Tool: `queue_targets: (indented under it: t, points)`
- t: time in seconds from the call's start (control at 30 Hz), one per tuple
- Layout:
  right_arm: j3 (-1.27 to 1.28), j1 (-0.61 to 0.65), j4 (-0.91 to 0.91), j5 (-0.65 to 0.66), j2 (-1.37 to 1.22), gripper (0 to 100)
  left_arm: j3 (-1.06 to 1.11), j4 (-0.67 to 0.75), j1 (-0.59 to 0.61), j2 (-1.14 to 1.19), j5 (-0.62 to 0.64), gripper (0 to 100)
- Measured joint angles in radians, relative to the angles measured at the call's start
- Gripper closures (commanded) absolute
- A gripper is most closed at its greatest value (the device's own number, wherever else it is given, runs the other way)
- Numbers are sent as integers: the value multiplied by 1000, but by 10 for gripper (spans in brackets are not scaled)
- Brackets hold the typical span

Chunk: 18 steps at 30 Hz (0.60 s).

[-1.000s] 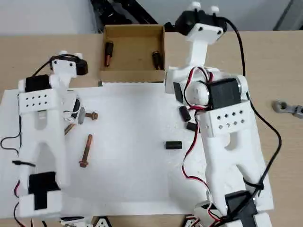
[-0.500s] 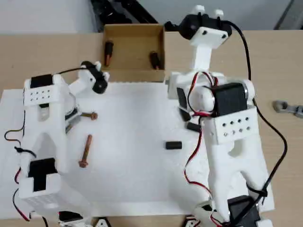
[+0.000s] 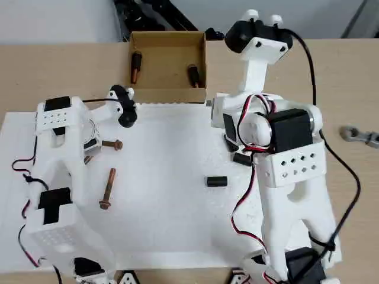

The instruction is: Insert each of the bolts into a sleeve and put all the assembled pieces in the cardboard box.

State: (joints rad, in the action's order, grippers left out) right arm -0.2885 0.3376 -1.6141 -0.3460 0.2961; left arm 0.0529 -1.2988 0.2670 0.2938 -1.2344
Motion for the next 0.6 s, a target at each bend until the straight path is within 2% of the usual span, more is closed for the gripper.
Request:
queue_targets:
  t: [0.27, 0.6]
  points:
    - [0, 0, 0, 0, 0, 841, -2, 46, -75, 74, -12, 862]
    - [0, 0, 0, 0, 0, 841, -138, 21, -77, 226, -14, 863]
